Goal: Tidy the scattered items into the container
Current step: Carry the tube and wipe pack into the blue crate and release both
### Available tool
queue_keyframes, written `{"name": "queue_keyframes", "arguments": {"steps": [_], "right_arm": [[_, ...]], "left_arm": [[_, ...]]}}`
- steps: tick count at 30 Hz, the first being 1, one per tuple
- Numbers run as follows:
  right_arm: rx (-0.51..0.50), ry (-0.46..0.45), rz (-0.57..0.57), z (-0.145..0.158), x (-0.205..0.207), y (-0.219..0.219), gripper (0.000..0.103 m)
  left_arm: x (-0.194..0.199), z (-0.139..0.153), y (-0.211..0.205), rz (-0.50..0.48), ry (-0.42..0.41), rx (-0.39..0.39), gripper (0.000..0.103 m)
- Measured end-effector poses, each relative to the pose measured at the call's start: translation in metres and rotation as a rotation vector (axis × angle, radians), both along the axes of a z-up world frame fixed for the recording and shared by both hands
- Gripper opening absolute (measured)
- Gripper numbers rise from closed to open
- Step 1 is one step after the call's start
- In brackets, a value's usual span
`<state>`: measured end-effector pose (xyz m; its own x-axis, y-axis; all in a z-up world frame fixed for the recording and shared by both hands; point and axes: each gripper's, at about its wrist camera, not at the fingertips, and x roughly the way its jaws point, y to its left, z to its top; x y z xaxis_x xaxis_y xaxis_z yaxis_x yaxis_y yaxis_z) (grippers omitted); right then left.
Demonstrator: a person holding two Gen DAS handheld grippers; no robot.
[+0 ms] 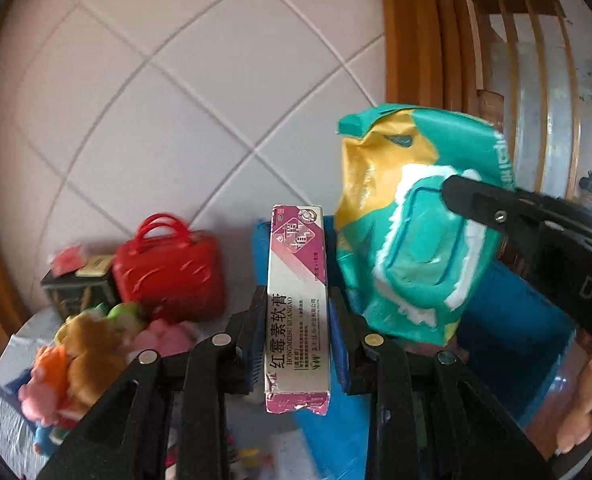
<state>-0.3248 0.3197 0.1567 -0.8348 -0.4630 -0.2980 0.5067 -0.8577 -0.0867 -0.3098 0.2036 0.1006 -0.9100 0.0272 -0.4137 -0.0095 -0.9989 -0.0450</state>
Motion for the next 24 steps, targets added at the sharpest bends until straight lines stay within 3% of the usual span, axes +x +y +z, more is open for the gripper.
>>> {"name": "queue_keyframes", "arguments": {"steps": [3, 6, 11, 18, 21, 24], "right_arm": [[0.056, -0.025, -0.011, 0.006, -0.048, 0.038, 0.015], [0.139, -0.095, -0.009, -0.008, -0.104, 0.066, 0.015], [0.217, -0.228, -0.013, -0.055, -0.181, 0.087, 0.015], [0.269, -0.437, 0.019, -0.131, -0.247, 0.094, 0.015], [0.284, -0.526, 0.042, -0.153, -0.263, 0.097, 0.015], [0.296, -0.586, 0.06, -0.171, -0.266, 0.098, 0.015]], "left_arm": [[-0.056, 0.003, 0.047, -0.015, -0.114, 0.041, 0.028], [-0.115, -0.009, 0.085, 0.0, -0.261, 0.049, 0.028], [-0.187, -0.063, 0.124, 0.064, -0.502, 0.007, 0.028], [-0.215, -0.14, 0.144, 0.103, -0.74, -0.023, 0.028], [-0.218, -0.161, 0.138, 0.112, -0.823, 0.026, 0.028], [-0.218, -0.17, 0.139, 0.121, -0.856, 0.013, 0.028]]}}
